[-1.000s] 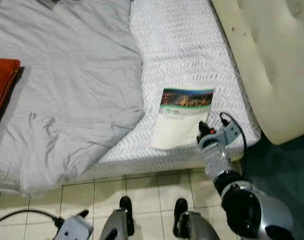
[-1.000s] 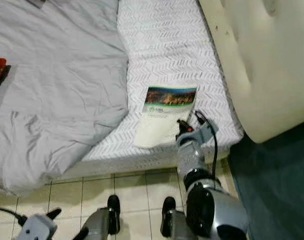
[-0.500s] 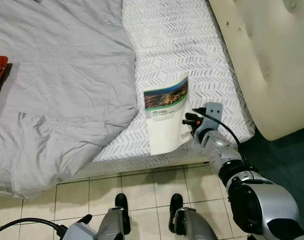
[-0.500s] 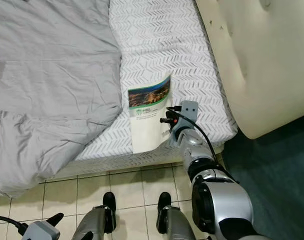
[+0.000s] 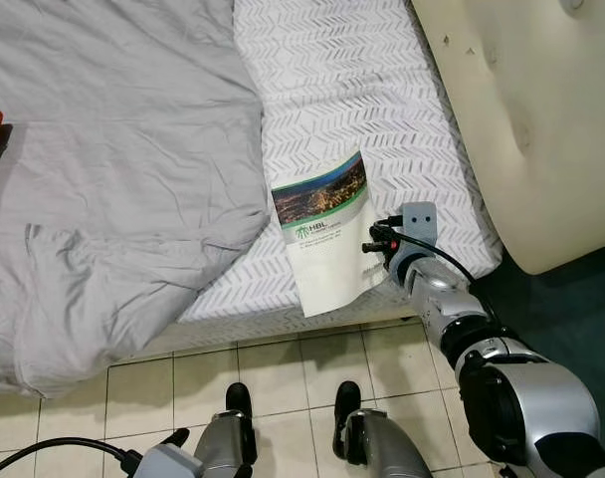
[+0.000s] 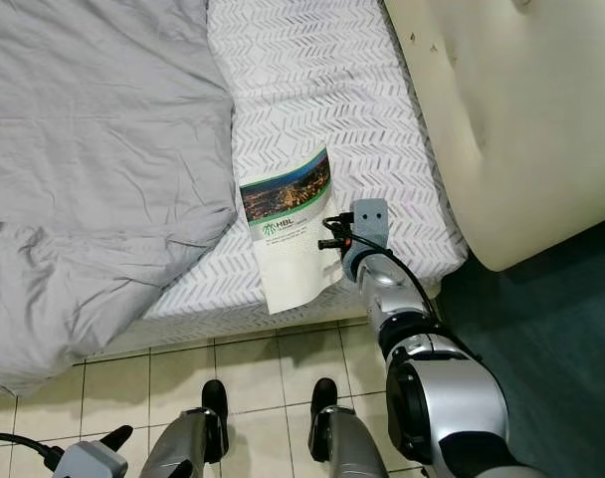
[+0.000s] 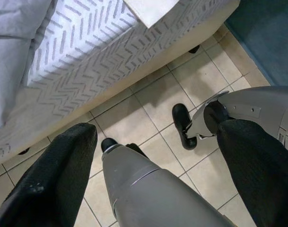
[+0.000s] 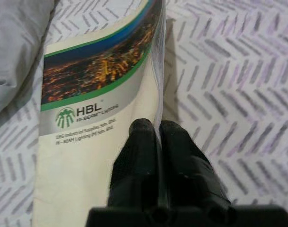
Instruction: Clean up the room
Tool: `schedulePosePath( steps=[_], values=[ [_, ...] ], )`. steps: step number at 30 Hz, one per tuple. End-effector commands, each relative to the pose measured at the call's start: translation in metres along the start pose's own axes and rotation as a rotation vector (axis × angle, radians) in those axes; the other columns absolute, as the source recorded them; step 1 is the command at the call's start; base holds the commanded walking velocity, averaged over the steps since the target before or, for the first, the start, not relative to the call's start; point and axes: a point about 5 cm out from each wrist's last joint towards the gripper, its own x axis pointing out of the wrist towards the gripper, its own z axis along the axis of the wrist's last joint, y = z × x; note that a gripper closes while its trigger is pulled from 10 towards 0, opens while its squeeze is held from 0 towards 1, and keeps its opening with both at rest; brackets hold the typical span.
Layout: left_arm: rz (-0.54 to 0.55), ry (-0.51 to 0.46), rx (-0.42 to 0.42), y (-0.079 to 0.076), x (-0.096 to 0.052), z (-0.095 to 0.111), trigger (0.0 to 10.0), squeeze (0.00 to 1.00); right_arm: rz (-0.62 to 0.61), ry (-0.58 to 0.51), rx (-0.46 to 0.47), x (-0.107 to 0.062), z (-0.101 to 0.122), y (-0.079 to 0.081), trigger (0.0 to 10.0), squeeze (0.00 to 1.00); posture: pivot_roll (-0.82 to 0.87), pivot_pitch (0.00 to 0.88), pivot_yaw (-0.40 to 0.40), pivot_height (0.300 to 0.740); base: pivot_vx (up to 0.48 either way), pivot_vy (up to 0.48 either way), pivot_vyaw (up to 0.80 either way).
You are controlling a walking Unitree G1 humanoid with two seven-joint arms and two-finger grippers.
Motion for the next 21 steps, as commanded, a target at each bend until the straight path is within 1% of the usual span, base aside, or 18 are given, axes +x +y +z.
schedulePosePath(
  steps=[1,4,7,10,11,13,14,15,16,17,18,20,21],
  values=[
    [0.0,0.032,-0.009,-0.003,-0.005,-0.004,10.0,0.0,-0.022,0.003,-0.014,0.0,0.001,-0.002,10.0,1.0,0.24,0.581,-0.024,0.74,0.0,0.0,0.0],
    [0.002,0.027,-0.007,-0.002,-0.003,-0.004,10.0,0.0,-0.031,-0.02,0.026,0.001,0.006,-0.002,10.0,1.0,0.23,0.576,-0.028,0.74,0.0,0.0,0.0],
    [-0.003,0.023,-0.004,-0.003,-0.001,-0.004,10.0,0.0,-0.035,-0.03,0.045,0.002,0.009,-0.001,10.0,1.0,0.23,0.574,-0.029,0.74,0.0,0.0,0.0],
    [-0.002,0.018,0.0,-0.002,0.004,-0.005,10.0,0.0,-0.057,-0.051,0.084,0.002,0.014,-0.004,10.0,1.0,0.22,0.573,-0.035,0.74,0.0,0.0,0.0],
    [0.003,0.013,0.005,-0.001,0.007,-0.005,10.0,0.0,-0.076,-0.075,0.114,0.002,0.017,-0.007,10.0,1.0,0.21,0.569,-0.045,0.74,0.0,0.0,0.0],
    [0.006,0.01,0.008,0.0,0.008,-0.005,10.0,0.0,-0.086,-0.089,0.131,0.002,0.018,-0.008,10.0,1.0,0.21,0.569,-0.045,0.74,0.0,0.0,0.0],
    [0.013,0.006,0.012,0.002,0.01,-0.006,10.0,0.0,-0.084,-0.105,0.133,0.001,0.016,-0.007,10.0,1.0,0.2,0.542,-0.062,0.74,0.0,0.0,0.0],
    [0.013,0.006,0.012,0.002,0.01,-0.006,10.0,0.0,-0.084,-0.105,0.133,0.001,0.016,-0.007,10.0,1.0,0.2,0.542,-0.062,0.74,0.0,0.0,0.0],
    [0.02,0.002,0.013,0.005,0.012,-0.007,10.0,0.0,-0.074,-0.118,0.123,0.0,0.012,-0.006,10.0,1.0,0.2,0.511,-0.072,0.74,0.0,0.0,0.0],
    [0.025,0.0,0.014,0.007,0.014,-0.008,10.0,0.0,-0.064,-0.124,0.113,-0.002,0.008,-0.004,10.0,1.0,0.2,0.511,-0.072,0.74,0.0,0.0,0.0],
    [0.044,-0.001,0.009,0.012,0.022,-0.012,10.0,0.0,-0.053,-0.129,0.091,-0.006,-0.003,-0.005,10.0,1.0,0.19,0.412,-0.093,0.74,0.0,0.0,0.0],
    [0.09,-0.011,-0.002,0.024,0.032,-0.014,10.0,0.0,-0.051,-0.149,0.072,-0.016,-0.024,-0.009,10.0,1.0,0.18,0.363,-0.108,0.74,0.0,0.0,0.0],
    [0.109,-0.013,-0.002,0.029,0.04,-0.017,10.0,0.0,-0.054,-0.143,0.053,-0.021,-0.034,-0.011,10.0,1.0,0.17,0.319,-0.113,0.74,0.0,0.0,0.0]
  ],
)
